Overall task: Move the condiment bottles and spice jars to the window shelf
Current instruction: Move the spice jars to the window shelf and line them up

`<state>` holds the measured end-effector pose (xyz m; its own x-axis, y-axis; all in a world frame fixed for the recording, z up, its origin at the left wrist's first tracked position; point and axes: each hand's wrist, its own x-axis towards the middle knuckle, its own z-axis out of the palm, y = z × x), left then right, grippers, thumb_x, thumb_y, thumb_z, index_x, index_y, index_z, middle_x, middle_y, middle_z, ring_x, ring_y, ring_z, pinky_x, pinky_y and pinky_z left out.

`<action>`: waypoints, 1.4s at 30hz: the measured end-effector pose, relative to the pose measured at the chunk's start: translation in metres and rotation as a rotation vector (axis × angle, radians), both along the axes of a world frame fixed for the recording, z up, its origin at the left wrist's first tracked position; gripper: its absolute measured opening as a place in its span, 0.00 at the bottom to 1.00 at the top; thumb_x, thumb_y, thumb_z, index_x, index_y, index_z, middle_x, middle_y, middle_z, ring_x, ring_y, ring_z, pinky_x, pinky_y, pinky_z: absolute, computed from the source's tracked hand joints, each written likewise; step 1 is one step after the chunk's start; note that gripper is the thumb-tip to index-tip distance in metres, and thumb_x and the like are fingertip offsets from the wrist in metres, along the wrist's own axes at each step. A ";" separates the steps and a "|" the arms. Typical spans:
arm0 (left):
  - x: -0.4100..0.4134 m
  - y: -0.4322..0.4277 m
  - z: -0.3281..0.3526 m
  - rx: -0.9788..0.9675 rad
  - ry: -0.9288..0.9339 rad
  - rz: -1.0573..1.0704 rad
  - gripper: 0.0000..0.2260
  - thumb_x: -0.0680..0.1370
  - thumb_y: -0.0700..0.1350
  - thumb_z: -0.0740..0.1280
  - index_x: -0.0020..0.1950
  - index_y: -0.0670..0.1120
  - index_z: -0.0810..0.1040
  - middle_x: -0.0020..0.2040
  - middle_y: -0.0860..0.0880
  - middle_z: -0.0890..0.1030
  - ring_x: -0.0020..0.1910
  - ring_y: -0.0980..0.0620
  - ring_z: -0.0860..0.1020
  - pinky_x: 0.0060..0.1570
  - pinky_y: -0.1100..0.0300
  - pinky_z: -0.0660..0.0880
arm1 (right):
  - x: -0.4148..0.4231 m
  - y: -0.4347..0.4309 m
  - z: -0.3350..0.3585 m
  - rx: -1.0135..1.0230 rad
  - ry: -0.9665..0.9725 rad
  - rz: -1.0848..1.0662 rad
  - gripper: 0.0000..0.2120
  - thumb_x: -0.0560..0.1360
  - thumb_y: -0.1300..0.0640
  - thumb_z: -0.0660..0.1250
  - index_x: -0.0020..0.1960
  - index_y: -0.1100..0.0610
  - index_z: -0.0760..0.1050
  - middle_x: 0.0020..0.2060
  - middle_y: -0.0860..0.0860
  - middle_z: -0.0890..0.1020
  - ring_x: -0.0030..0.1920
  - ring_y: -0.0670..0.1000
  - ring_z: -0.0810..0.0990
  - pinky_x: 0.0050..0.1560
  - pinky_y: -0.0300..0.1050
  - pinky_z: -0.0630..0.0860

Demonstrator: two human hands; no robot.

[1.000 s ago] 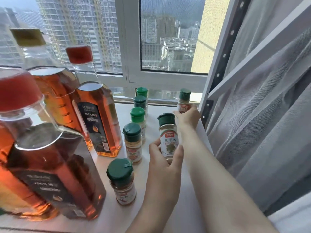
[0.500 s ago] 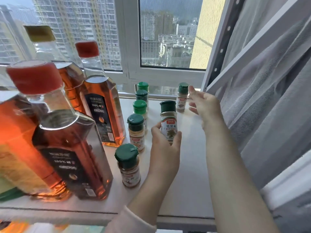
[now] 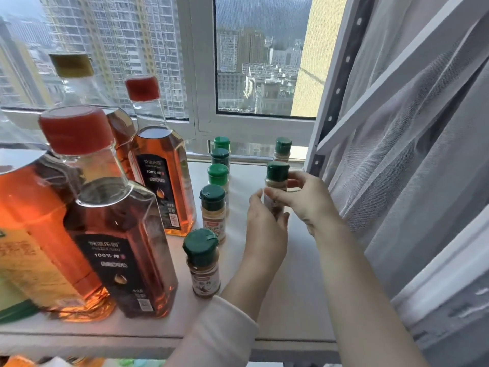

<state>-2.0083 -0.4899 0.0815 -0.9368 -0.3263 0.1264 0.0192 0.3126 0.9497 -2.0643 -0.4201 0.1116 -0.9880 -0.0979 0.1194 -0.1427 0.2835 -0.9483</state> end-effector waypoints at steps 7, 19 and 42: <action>0.013 -0.009 -0.009 -0.114 -0.029 0.008 0.29 0.78 0.40 0.62 0.74 0.42 0.51 0.73 0.44 0.61 0.73 0.51 0.59 0.69 0.63 0.56 | -0.040 -0.007 -0.015 -0.041 0.047 -0.209 0.18 0.67 0.63 0.75 0.55 0.61 0.76 0.49 0.55 0.82 0.45 0.50 0.78 0.46 0.40 0.72; 0.012 -0.009 -0.004 -0.070 -0.018 0.042 0.28 0.78 0.41 0.62 0.74 0.45 0.52 0.73 0.47 0.61 0.72 0.52 0.60 0.70 0.59 0.58 | -0.058 -0.013 -0.023 -0.180 0.005 -0.220 0.19 0.71 0.68 0.70 0.60 0.66 0.71 0.48 0.53 0.78 0.32 0.41 0.72 0.20 0.23 0.64; 0.202 -0.013 -0.013 -0.093 0.262 -0.106 0.23 0.77 0.40 0.63 0.71 0.45 0.60 0.68 0.53 0.66 0.68 0.58 0.64 0.60 0.78 0.56 | 0.182 0.001 -0.035 0.010 0.218 -0.339 0.20 0.73 0.53 0.69 0.63 0.56 0.71 0.62 0.50 0.76 0.63 0.47 0.73 0.62 0.40 0.70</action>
<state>-1.8068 -0.5029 0.0687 -0.8966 -0.2040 0.3931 0.2970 0.3815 0.8754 -1.8823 -0.4187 0.0771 -0.9161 0.2272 0.3304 -0.2370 0.3580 -0.9031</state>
